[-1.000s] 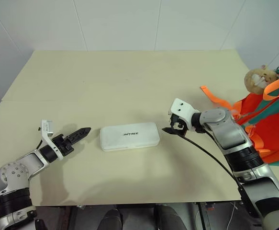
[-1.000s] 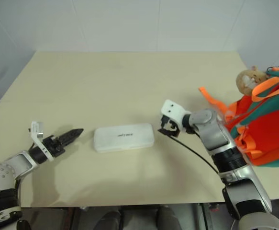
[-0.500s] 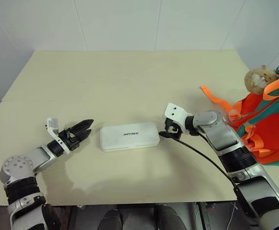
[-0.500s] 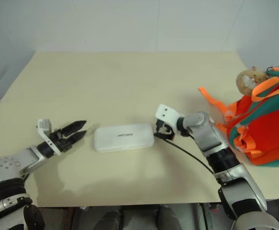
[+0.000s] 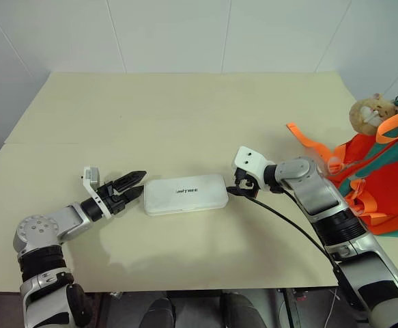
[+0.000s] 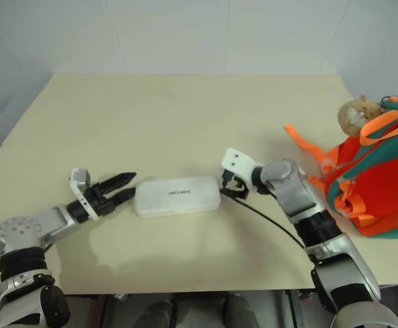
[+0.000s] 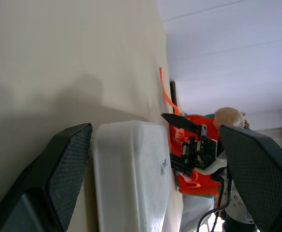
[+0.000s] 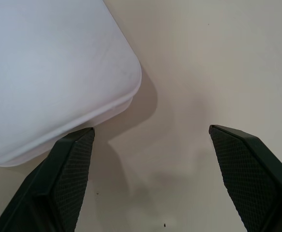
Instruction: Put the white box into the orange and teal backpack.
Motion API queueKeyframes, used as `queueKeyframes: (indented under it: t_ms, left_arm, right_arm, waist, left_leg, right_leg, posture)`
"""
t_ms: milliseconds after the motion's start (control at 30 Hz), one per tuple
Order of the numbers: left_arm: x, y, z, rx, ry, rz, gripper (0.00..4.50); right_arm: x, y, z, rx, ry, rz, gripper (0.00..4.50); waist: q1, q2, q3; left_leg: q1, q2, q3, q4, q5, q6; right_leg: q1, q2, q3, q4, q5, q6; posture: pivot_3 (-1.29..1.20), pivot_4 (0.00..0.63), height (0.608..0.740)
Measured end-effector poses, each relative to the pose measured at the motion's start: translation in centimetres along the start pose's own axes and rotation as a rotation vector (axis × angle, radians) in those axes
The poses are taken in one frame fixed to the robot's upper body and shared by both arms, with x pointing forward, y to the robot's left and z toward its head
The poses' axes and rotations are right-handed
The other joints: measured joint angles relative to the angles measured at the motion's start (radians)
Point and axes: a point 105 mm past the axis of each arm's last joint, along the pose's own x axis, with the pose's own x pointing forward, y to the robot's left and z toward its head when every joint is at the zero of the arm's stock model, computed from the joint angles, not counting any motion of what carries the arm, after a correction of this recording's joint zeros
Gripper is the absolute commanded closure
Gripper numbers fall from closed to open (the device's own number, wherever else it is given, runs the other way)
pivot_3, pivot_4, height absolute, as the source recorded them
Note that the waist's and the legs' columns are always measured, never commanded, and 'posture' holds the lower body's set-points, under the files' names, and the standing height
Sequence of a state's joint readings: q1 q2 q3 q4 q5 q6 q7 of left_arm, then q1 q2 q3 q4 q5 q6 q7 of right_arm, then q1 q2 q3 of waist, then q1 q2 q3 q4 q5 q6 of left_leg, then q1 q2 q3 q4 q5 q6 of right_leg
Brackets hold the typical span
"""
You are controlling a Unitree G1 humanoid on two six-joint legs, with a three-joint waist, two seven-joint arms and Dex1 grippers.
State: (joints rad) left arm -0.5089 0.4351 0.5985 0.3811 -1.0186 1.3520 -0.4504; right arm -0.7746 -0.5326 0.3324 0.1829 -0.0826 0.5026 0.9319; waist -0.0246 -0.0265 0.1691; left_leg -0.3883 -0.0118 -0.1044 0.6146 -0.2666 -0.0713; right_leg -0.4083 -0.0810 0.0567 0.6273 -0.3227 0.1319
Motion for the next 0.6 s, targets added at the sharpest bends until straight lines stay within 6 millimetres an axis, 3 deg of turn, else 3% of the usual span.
queueKeyframes:
  t_ms: [400,600]
  left_arm:
    - [3.0,0.0,-0.5,-0.041,0.009,-0.062,0.03]
    - [3.4,0.1,-0.4,-0.030,0.004,-0.054,0.03]
  right_arm:
    - [0.1,0.2,0.5,-0.008,-0.014,0.002,0.00]
    - [0.1,0.2,0.6,-0.011,-0.012,0.000,0.00]
  waist:
    - [0.024,0.000,0.000]
    - [0.023,0.000,0.000]
  left_leg:
    - [0.001,-0.001,0.000,0.002,0.001,0.000]
    - [0.002,-0.001,0.000,0.003,0.002,0.000]
  right_leg:
    - [0.001,0.000,0.000,0.001,0.001,0.001]
    - [0.003,0.000,0.000,0.001,0.002,0.002]
  posture:
    - [0.00,0.150,0.740]
    - [0.00,0.150,0.740]
